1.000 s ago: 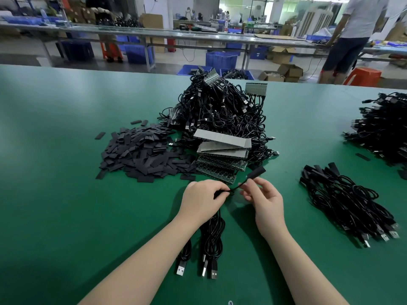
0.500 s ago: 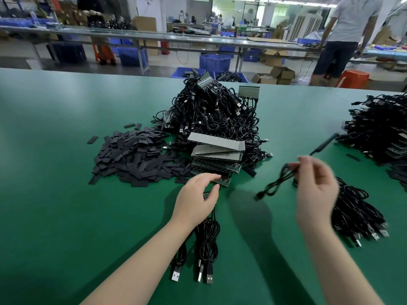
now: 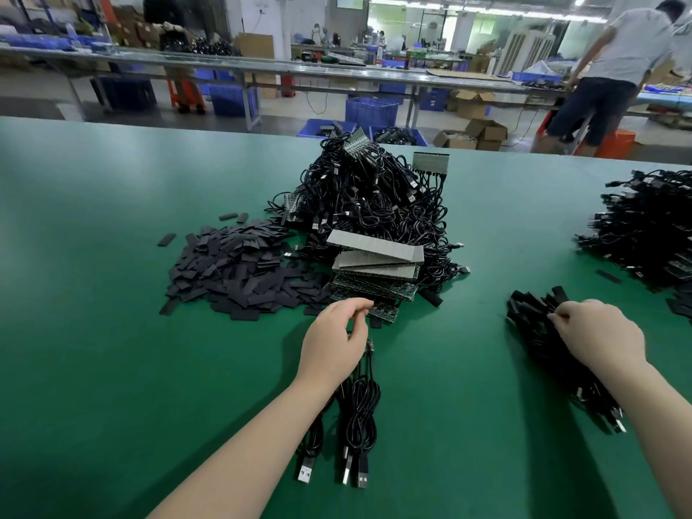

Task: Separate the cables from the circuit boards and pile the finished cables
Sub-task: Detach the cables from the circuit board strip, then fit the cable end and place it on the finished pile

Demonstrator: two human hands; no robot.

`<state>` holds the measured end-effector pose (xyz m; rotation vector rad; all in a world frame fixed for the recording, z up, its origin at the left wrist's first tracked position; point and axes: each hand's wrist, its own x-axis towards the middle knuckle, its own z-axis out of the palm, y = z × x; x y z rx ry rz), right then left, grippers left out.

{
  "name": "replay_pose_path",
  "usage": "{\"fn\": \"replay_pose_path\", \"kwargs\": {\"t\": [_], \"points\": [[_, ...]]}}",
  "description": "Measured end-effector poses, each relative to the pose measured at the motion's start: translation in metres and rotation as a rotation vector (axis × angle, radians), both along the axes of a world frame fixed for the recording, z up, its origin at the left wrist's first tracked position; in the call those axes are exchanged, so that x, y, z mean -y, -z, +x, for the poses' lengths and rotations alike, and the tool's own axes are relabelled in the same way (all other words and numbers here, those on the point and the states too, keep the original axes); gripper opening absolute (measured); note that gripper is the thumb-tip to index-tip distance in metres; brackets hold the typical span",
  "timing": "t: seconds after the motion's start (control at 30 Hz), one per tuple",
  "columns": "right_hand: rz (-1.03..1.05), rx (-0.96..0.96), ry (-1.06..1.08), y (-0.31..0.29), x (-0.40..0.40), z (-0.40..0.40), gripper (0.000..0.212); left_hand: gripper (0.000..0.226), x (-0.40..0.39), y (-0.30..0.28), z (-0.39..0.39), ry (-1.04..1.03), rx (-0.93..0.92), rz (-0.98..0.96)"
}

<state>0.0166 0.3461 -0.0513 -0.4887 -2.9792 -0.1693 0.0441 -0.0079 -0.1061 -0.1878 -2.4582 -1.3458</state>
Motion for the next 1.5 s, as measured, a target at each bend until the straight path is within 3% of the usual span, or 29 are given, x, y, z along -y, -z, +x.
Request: {"fn": "replay_pose_path", "kwargs": {"t": [0.1,0.17,0.23,0.37,0.43,0.6,0.83,0.93,1.07,1.5], "points": [[0.207,-0.128,-0.088,-0.007,0.015,-0.003,0.026,0.026,0.001,0.000,-0.003,-0.065,0.021,0.085],[0.125,-0.326,-0.161,-0.014,0.044,0.002,0.021,0.025,0.002,0.000,-0.006,-0.100,0.036,0.153],[-0.030,-0.392,-0.247,-0.017,0.086,0.010,0.019,0.028,0.002,0.001,-0.008,-0.120,0.066,0.219],[-0.472,0.034,-0.343,0.006,0.181,0.033,0.038,0.029,0.004,0.003,-0.009,-0.114,0.127,0.278],[-0.557,0.162,-0.376,0.020,0.216,0.042,0.042,0.029,0.004,0.003,-0.009,-0.110,0.119,0.288],[-0.686,0.113,-0.287,0.035,0.249,0.037,0.034,0.029,0.005,0.004,-0.010,-0.102,0.090,0.318],[-1.341,0.000,-0.168,0.035,0.239,0.020,0.029,0.025,0.005,-0.002,-0.007,-0.105,-0.015,0.173],[-1.406,-0.022,-0.222,0.040,0.229,0.018,0.028,0.020,0.012,-0.006,-0.013,-0.098,0.088,0.067],[-1.472,-0.076,-0.253,0.045,0.215,0.017,0.005,0.018,0.019,-0.005,-0.016,0.078,0.215,-0.001],[-1.351,-0.270,-0.356,0.055,0.214,0.032,0.016,0.021,0.019,0.001,-0.005,0.088,0.083,0.091]]}}
